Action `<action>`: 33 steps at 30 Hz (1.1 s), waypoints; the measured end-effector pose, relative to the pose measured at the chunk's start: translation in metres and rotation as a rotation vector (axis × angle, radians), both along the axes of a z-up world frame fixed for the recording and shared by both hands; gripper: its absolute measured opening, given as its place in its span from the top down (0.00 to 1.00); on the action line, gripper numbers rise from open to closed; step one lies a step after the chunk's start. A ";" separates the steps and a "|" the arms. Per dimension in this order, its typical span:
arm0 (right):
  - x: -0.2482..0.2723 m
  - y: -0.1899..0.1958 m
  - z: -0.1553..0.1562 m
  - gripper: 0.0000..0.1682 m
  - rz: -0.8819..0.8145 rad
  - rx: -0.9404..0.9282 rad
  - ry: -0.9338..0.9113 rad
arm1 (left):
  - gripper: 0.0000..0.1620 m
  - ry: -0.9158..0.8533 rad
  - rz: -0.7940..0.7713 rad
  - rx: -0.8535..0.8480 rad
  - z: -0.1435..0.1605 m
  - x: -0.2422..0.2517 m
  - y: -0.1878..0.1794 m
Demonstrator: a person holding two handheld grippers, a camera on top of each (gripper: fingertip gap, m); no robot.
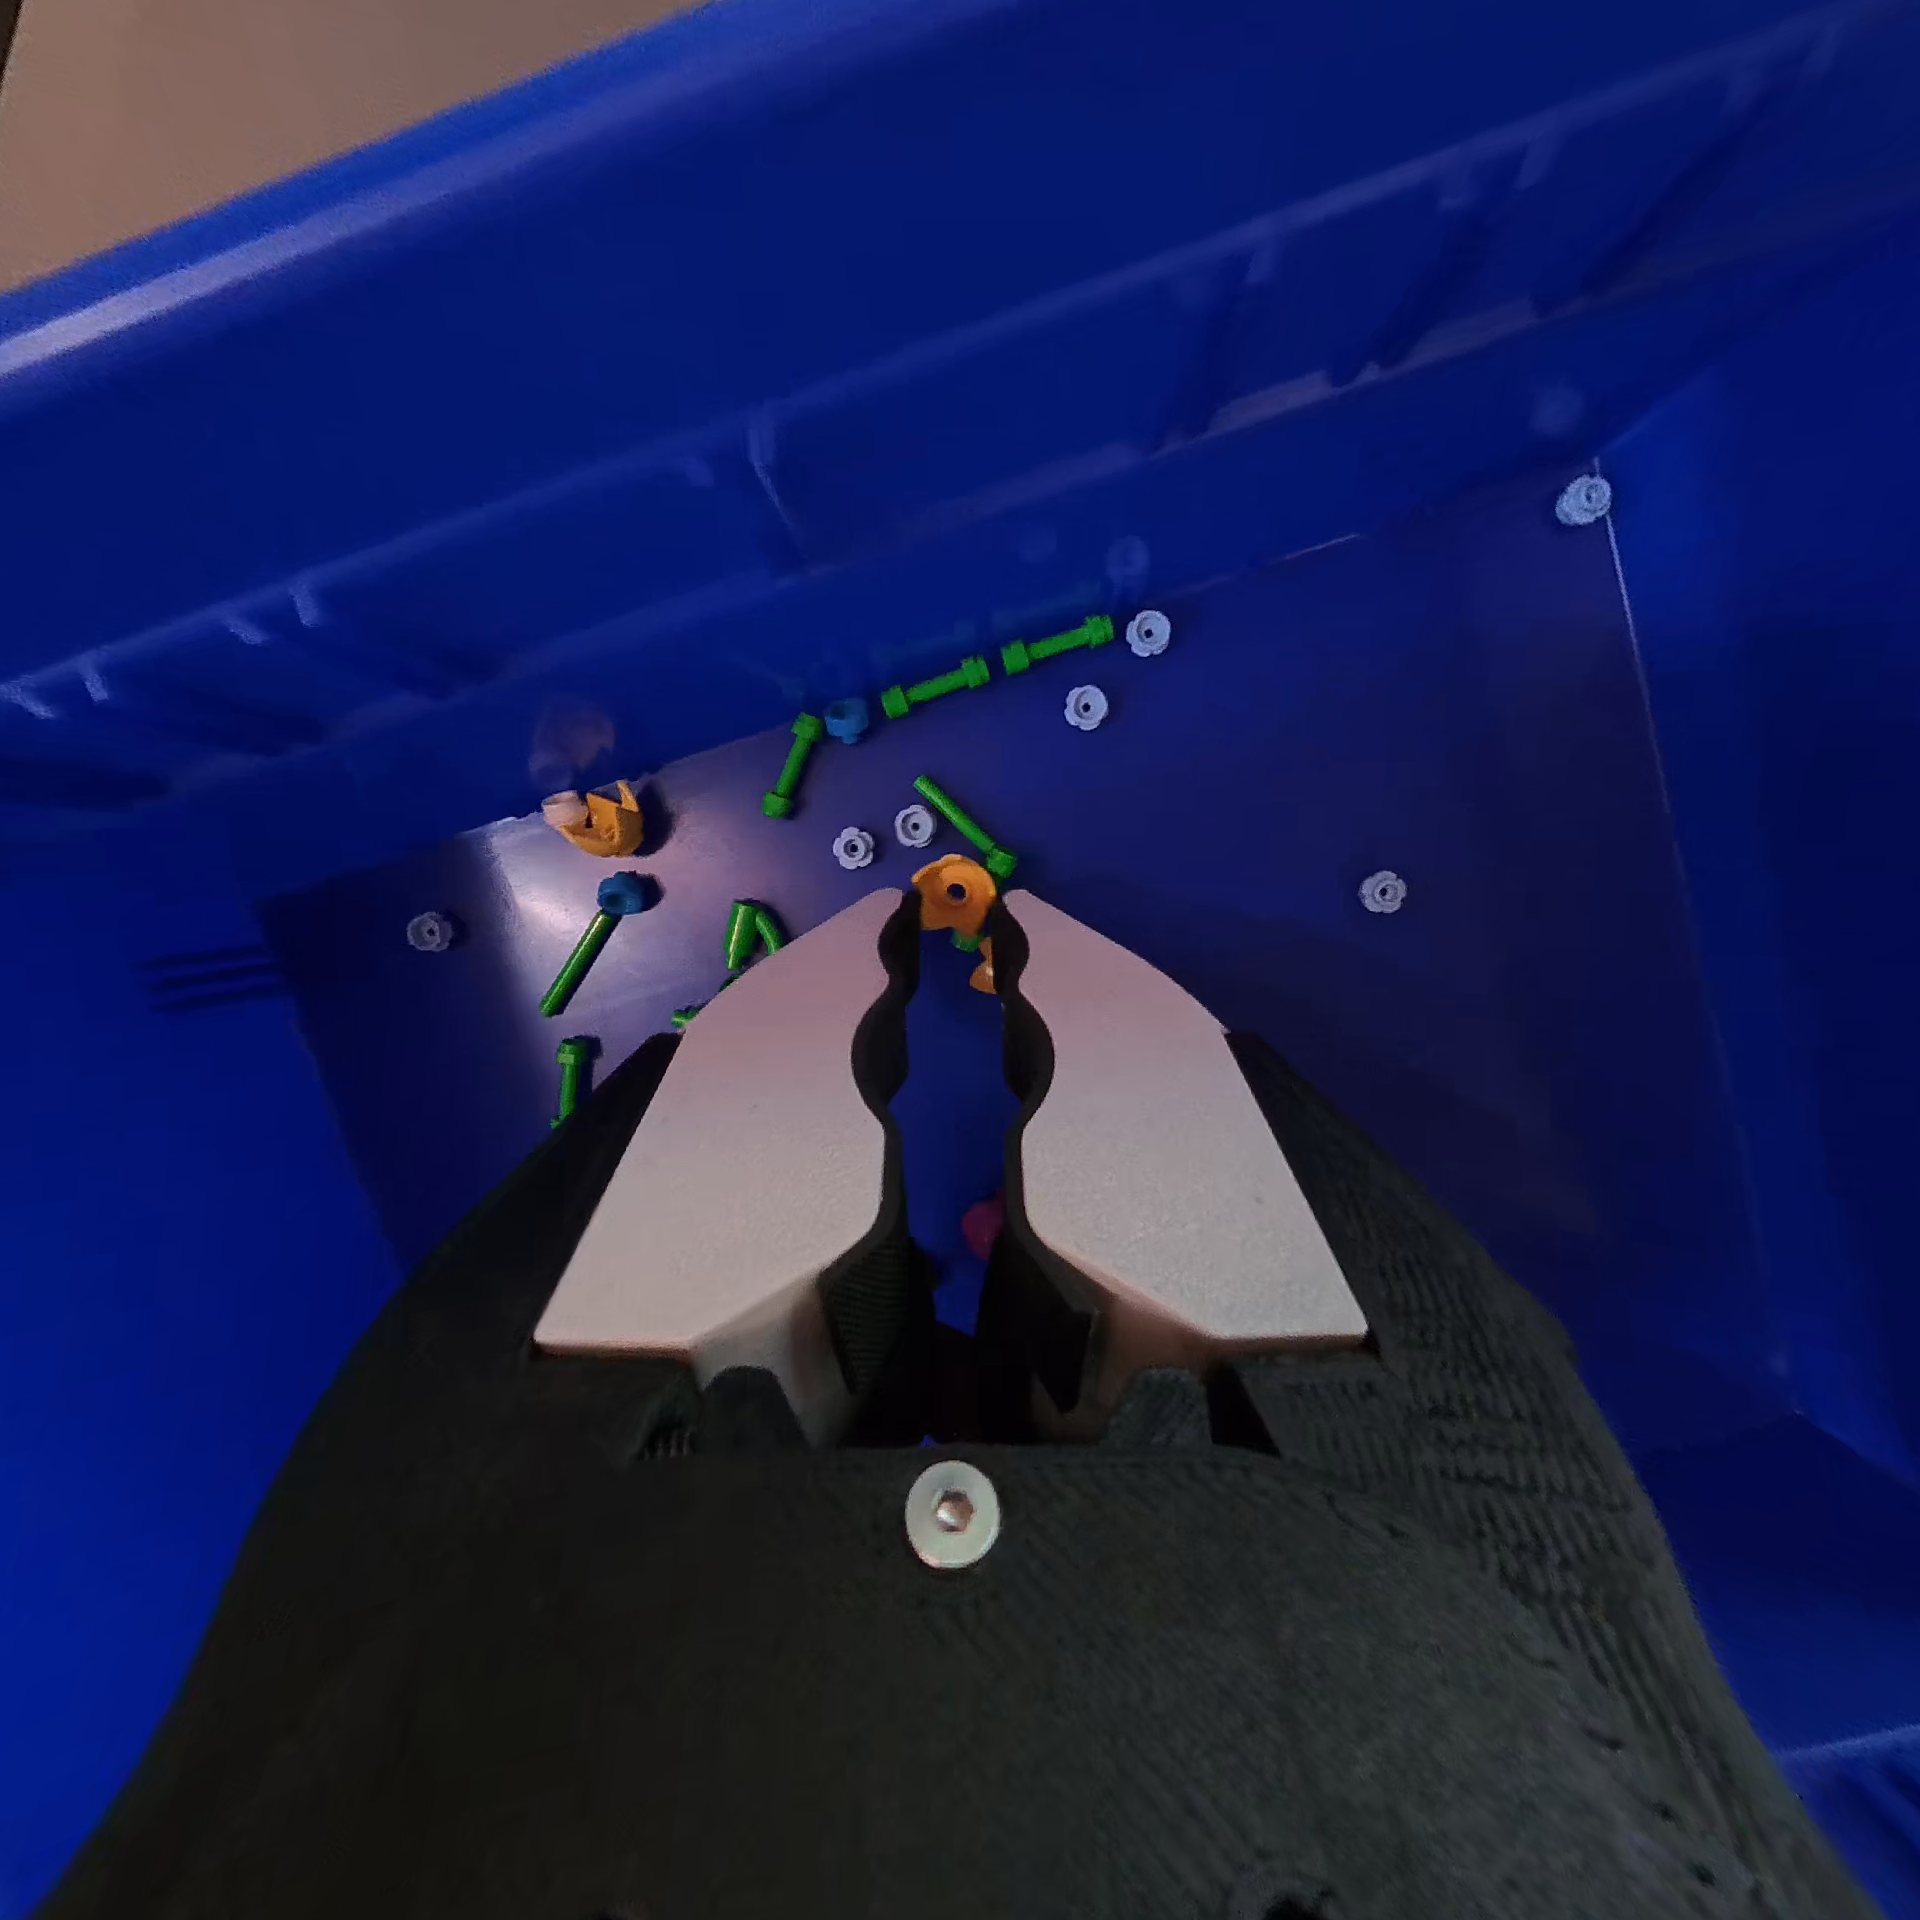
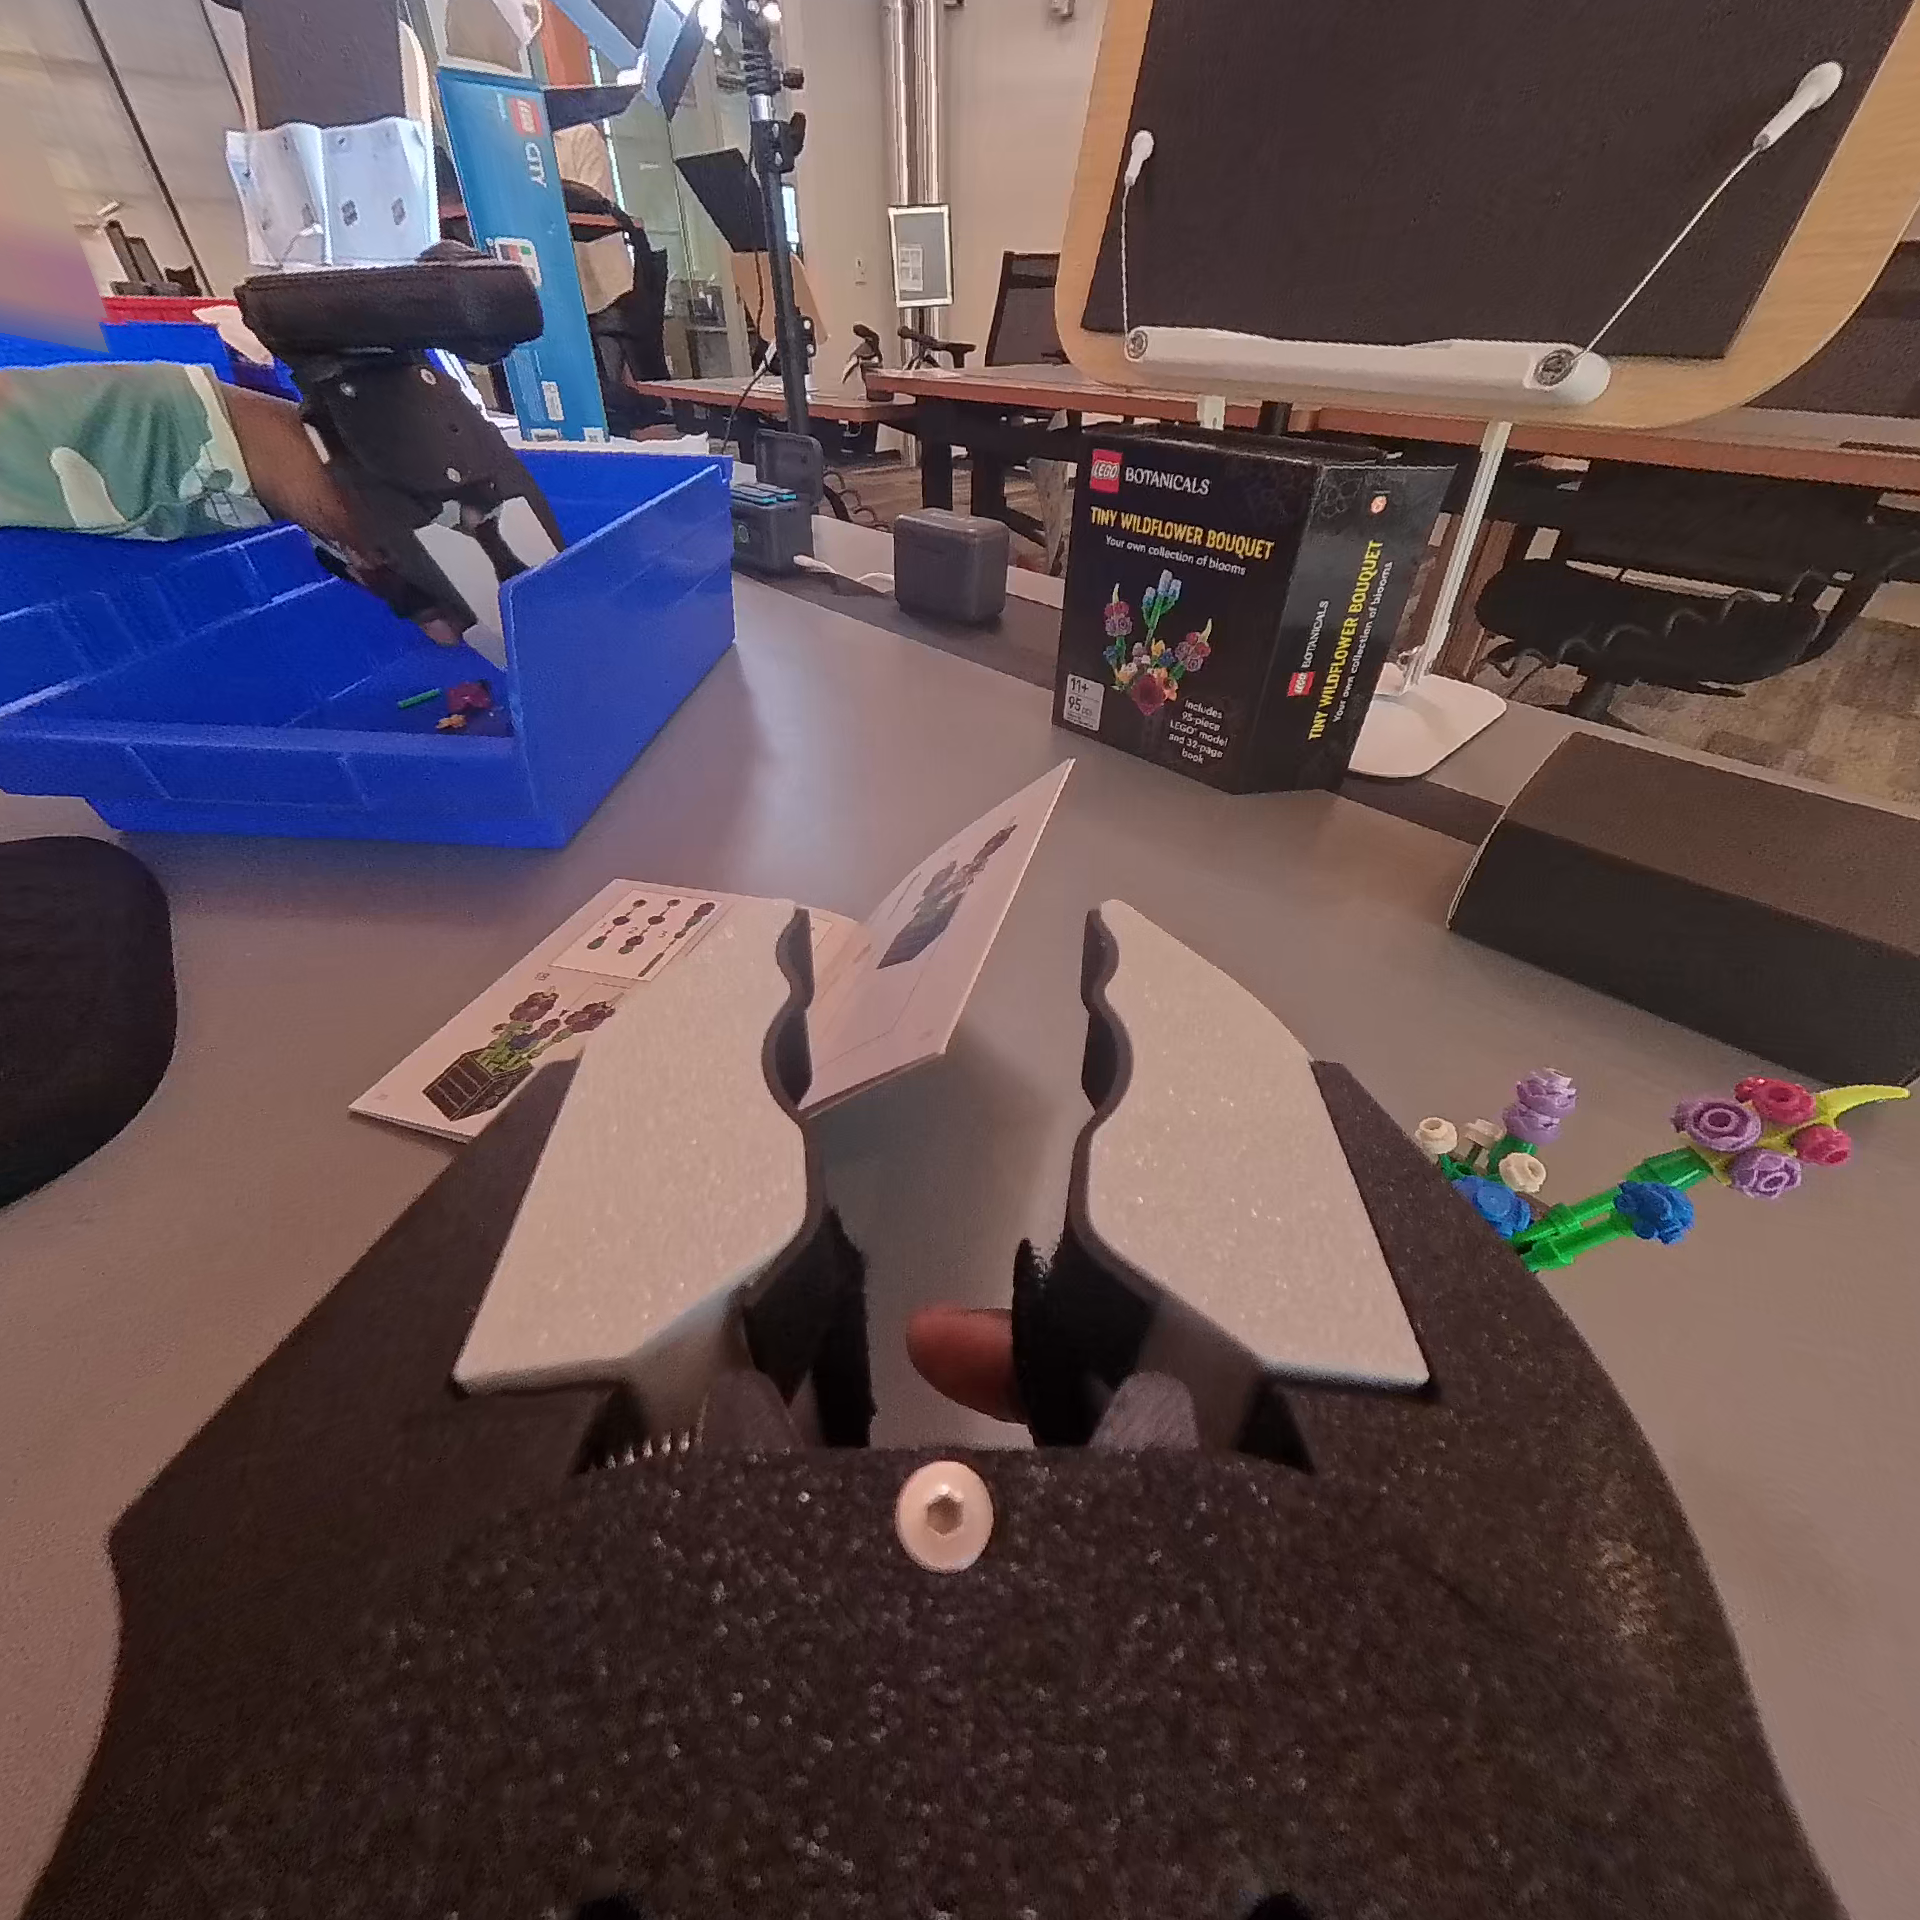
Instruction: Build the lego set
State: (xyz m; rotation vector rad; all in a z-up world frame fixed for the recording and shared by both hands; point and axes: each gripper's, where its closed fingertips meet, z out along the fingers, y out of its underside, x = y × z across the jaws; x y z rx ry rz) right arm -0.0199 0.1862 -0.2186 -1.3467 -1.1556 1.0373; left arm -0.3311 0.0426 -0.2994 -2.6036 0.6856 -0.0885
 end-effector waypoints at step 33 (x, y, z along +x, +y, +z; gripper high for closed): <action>-0.003 -0.002 -0.018 0.71 0.023 -0.030 -0.097 | 0.93 0.020 -0.084 -0.013 -0.005 0.007 -0.007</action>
